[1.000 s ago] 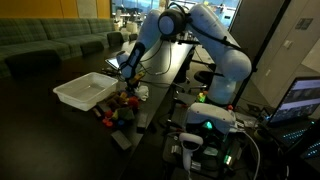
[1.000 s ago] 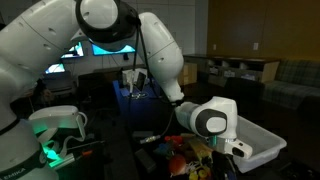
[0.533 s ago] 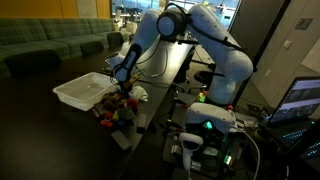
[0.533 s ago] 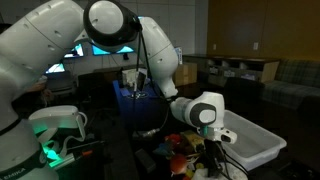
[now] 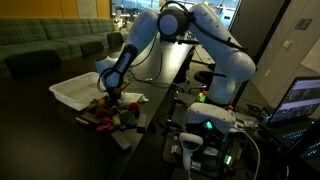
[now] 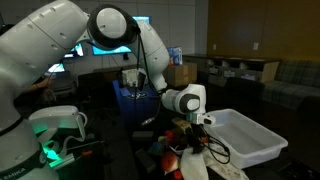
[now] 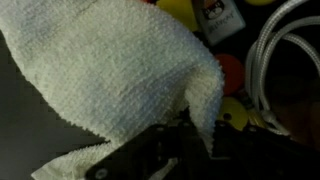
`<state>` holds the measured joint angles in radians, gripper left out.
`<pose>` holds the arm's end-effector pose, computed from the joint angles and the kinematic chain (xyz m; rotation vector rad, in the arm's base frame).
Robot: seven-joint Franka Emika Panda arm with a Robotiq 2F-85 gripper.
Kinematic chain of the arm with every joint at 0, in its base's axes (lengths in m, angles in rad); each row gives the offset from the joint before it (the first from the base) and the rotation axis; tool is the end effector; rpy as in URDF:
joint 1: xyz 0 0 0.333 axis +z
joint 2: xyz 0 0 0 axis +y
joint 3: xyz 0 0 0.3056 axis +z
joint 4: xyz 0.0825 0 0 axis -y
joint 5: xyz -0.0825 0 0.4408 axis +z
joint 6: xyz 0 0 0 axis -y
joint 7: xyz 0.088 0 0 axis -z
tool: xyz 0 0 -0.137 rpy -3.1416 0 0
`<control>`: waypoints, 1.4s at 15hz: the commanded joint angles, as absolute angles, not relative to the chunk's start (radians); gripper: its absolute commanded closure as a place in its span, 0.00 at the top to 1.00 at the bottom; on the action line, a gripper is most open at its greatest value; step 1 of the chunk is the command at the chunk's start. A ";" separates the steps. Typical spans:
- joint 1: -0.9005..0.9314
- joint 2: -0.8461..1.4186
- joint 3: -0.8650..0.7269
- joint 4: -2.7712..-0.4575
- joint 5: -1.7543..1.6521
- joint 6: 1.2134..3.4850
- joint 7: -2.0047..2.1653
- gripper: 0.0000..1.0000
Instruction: Use the towel to sweep the things on the table to the left and then put the towel in the white bin
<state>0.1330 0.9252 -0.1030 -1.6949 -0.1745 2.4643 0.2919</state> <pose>0.6524 0.0128 -0.0358 2.9274 -0.1209 -0.1818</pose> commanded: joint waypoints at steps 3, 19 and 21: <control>0.209 0.944 -0.051 -1.633 -0.159 2.438 0.276 0.14; 0.365 0.928 0.052 -1.469 -0.157 2.429 0.217 0.14; 0.336 0.884 0.071 -1.500 -0.149 2.435 0.163 0.14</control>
